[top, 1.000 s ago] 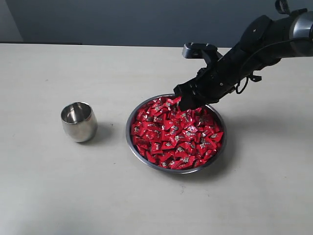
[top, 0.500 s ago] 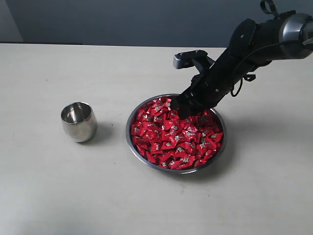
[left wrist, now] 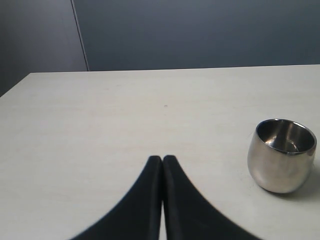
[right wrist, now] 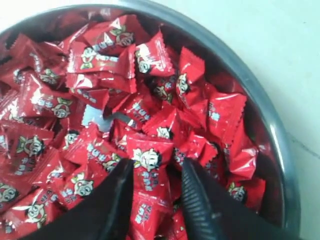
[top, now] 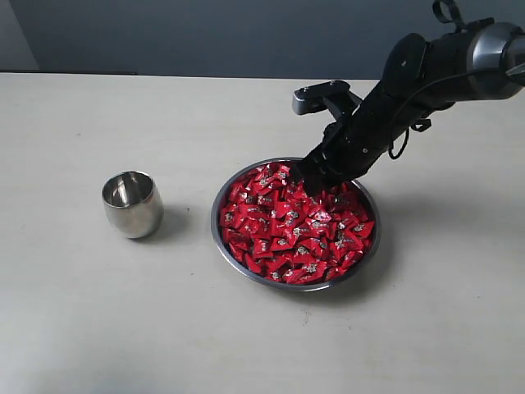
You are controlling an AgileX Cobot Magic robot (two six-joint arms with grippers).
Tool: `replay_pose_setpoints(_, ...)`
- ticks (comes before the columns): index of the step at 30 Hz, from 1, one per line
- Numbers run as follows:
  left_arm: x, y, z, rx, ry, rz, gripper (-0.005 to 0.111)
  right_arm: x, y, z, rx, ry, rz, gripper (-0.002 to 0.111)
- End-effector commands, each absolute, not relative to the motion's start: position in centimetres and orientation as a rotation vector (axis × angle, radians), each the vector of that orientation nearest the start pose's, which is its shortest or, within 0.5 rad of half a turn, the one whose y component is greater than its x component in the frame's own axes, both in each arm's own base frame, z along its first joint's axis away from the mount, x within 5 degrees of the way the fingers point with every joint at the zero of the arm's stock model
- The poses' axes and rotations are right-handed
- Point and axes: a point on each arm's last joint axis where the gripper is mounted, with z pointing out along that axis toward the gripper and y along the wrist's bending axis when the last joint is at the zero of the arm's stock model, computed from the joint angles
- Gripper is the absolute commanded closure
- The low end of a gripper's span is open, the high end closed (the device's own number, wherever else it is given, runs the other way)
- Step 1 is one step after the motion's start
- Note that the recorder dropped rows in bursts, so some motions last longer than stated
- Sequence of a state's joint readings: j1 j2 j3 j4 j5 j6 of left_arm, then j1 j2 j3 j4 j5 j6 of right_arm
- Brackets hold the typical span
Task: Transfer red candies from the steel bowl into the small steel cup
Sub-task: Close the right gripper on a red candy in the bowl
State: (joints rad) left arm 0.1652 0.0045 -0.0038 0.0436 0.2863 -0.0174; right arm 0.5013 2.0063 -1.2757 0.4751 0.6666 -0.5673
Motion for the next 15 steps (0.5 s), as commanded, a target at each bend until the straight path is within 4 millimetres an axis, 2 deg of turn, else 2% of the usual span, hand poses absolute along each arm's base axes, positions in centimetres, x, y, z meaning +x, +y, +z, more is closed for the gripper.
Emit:
replay_pose_setpoints(1,5.4,1.0,18.7,-0.136,1.765,0.148,0.106,33.3,21.4,13.4,-1.037,2.698,0.484,0.075)
replay_pose_setpoints(5,5.4,1.0,18.7,-0.136,1.765,0.148,0.106,32.9,21.9,12.3,-1.055,2.725,0.493,0.075)
replay_pose_setpoints(15,5.4,1.0,18.7,-0.136,1.765,0.148,0.106,32.6,22.9,12.3,-1.08,2.687,0.479,0.077)
